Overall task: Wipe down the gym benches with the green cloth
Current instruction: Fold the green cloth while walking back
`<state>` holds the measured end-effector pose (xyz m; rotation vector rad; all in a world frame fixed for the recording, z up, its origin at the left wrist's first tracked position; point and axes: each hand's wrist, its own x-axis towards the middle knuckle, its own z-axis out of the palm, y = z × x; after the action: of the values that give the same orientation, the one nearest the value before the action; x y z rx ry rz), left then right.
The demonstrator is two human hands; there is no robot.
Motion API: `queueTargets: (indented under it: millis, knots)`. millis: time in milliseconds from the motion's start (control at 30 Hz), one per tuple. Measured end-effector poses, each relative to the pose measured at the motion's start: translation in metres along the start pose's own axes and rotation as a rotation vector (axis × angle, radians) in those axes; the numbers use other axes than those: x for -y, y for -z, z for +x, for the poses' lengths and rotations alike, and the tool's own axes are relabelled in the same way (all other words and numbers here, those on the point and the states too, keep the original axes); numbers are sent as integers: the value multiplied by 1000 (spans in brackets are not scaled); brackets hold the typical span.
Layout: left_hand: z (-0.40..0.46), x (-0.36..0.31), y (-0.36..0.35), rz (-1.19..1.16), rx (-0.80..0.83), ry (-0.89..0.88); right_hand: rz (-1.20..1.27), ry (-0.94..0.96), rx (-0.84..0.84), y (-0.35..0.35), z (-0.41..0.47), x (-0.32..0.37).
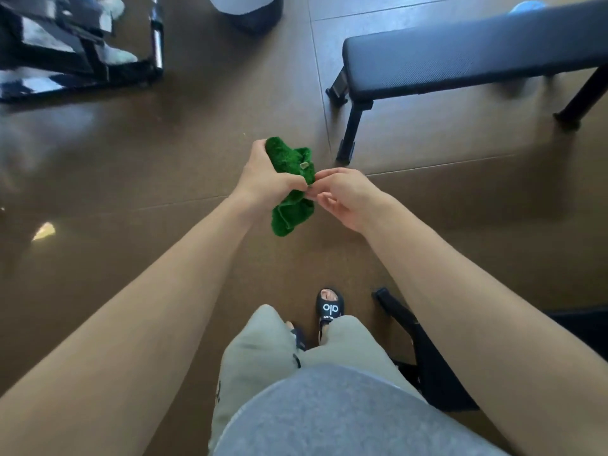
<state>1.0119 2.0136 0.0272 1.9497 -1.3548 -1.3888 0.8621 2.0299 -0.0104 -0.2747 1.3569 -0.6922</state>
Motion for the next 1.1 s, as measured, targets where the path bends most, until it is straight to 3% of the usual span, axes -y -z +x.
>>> queueTargets:
  millis: [200,433,567,733,833,1000,1100]
  knots:
    - [124,-62,29,-59,39,8,126,68,-41,-22,66,90]
    - [253,-128,48,-231,295,100,14,168,-138,-41,144,172]
    - [306,-176,37,-310,450,160,260,137,-88,-36,168,207]
    - [385,-251,-1,-137,598,181,542,193,-109,-4,214,264]
    - [437,-289,-26,17,615,137,548,199,-120,26,245,309]
    - [502,-354,-57,91,735,256,523,194,-189,66,287,387]
    - [548,-398,-74,232,784,205,494,232,-247,87,306,441]
